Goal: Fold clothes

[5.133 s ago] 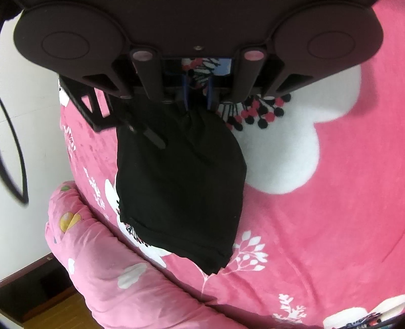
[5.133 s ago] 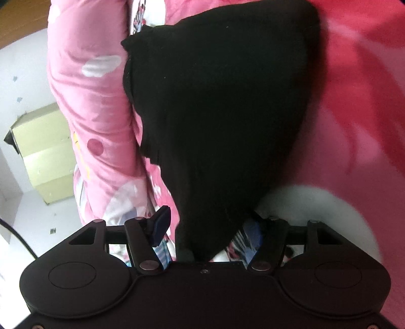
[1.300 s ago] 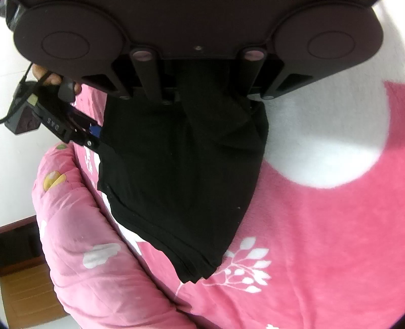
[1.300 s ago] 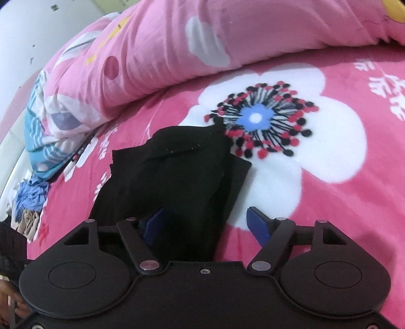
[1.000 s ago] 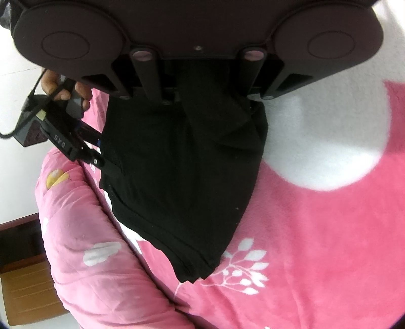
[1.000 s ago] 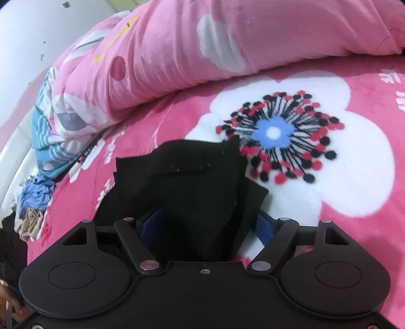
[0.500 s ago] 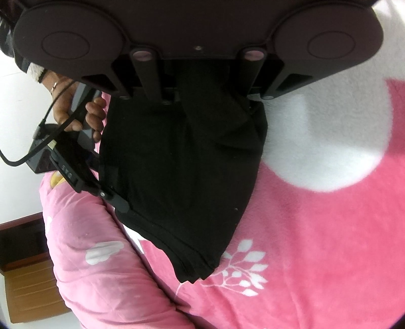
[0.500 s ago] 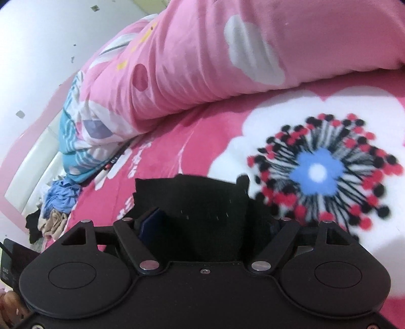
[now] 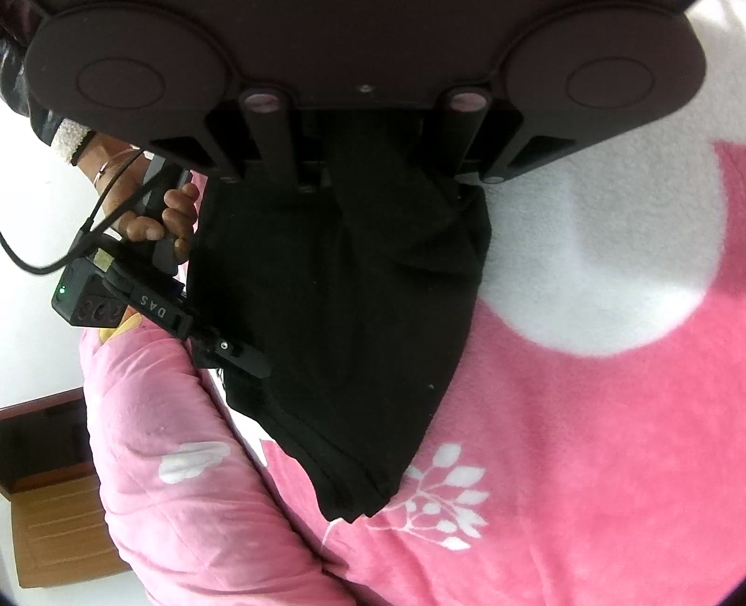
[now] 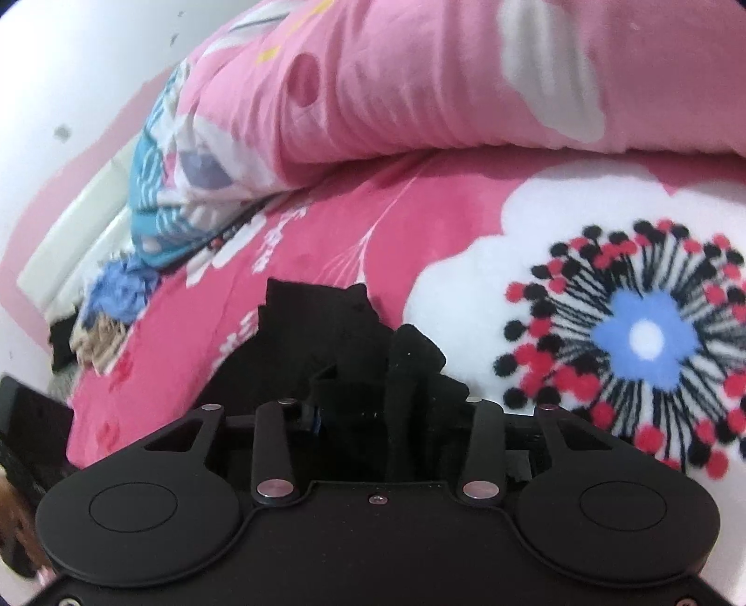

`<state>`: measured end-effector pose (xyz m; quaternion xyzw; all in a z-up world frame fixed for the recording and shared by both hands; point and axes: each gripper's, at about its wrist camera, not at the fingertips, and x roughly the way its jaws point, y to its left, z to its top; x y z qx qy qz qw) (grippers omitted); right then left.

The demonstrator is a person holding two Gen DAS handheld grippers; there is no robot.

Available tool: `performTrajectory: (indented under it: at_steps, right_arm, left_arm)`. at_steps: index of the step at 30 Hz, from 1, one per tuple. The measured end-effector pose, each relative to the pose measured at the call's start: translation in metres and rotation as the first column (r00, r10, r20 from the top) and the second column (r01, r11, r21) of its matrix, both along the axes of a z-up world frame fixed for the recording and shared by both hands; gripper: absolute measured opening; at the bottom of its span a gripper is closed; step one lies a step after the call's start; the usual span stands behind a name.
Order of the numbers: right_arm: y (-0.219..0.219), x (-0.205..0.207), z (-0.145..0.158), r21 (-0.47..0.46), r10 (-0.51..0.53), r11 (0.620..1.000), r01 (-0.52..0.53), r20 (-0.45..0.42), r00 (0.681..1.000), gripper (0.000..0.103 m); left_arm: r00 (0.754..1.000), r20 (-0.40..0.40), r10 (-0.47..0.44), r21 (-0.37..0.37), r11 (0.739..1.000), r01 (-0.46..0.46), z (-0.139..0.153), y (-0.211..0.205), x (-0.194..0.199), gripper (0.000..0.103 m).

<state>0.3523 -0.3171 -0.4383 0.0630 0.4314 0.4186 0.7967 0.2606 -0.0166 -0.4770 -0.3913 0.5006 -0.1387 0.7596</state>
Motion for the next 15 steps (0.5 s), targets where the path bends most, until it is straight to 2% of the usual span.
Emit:
performTrajectory:
  at_steps: [4,6,8,15]
  right_arm:
    - [0.004,-0.006,0.004,-0.057,0.029,0.998,-0.027,0.037,0.999,0.028]
    - [0.007,-0.009,0.006,-0.075,0.029,0.997,-0.026,0.048,0.998,0.024]
    - [0.005,-0.01,0.008,-0.054,0.01,0.998,-0.008,0.032,0.999,0.017]
    - [-0.008,-0.008,0.01,0.076,-0.076,0.994,0.08,-0.047,0.996,0.014]
  left_arm:
    - [1.0,0.019,-0.005,0.013,1.0,0.005,0.003,-0.001,-0.001,0.012]
    - [0.997,0.069,-0.03,0.064,0.998,0.025,0.011,-0.006,-0.005,0.01]
    - [0.995,0.092,-0.037,0.077,0.997,0.029,0.013,-0.007,-0.008,0.009]
    - [0.991,0.132,-0.016,0.038,0.999,0.011,0.02,-0.001,-0.015,0.007]
